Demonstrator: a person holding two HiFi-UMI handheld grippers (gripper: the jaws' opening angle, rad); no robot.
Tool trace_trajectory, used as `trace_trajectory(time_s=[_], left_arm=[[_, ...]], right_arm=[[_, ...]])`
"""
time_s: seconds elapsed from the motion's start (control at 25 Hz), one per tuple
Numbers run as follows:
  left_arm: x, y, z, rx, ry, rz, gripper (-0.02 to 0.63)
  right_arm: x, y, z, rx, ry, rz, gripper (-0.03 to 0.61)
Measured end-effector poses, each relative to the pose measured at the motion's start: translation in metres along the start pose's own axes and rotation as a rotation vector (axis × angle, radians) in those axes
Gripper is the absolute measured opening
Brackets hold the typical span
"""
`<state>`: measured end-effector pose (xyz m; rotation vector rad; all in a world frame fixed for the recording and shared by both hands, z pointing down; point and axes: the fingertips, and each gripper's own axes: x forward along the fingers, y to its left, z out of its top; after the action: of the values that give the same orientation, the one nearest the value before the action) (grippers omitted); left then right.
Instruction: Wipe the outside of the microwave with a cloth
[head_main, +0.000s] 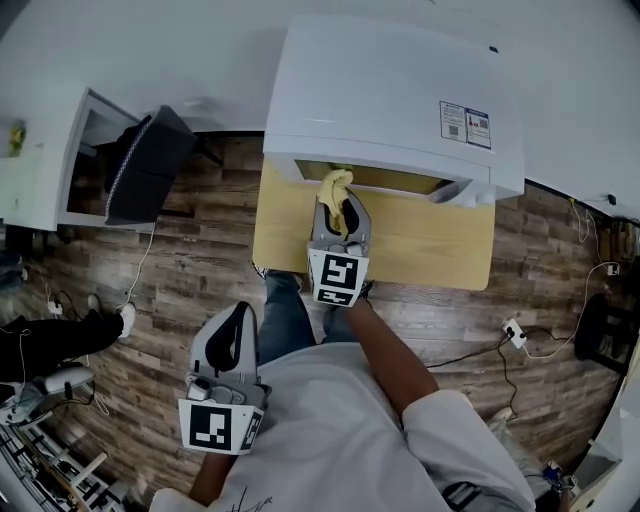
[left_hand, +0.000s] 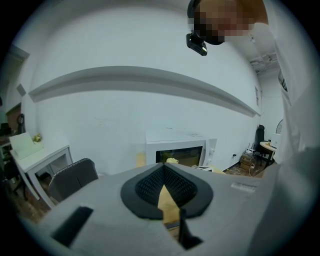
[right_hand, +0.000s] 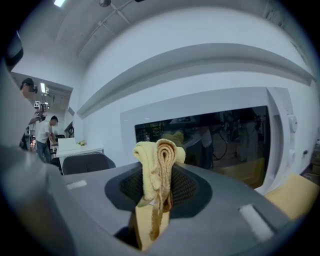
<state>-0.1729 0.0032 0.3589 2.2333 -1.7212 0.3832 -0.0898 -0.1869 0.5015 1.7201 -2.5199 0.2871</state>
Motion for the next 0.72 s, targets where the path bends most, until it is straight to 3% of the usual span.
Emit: trace_trajectory(time_s=[0.32,0.72], left_arm=[[-0.004,0.027,0.001,-0.019,-0.013,0.067,-0.008],[-0.005,0.038,-0.002,-0.026,-0.002,0.089,-0.008]], right_arm=[[0.013,0.028,-0.008,0.003,0.023,0.054,0.121],[0.025,0.068,-0.012,0.007,0.037,0.15,0.121]])
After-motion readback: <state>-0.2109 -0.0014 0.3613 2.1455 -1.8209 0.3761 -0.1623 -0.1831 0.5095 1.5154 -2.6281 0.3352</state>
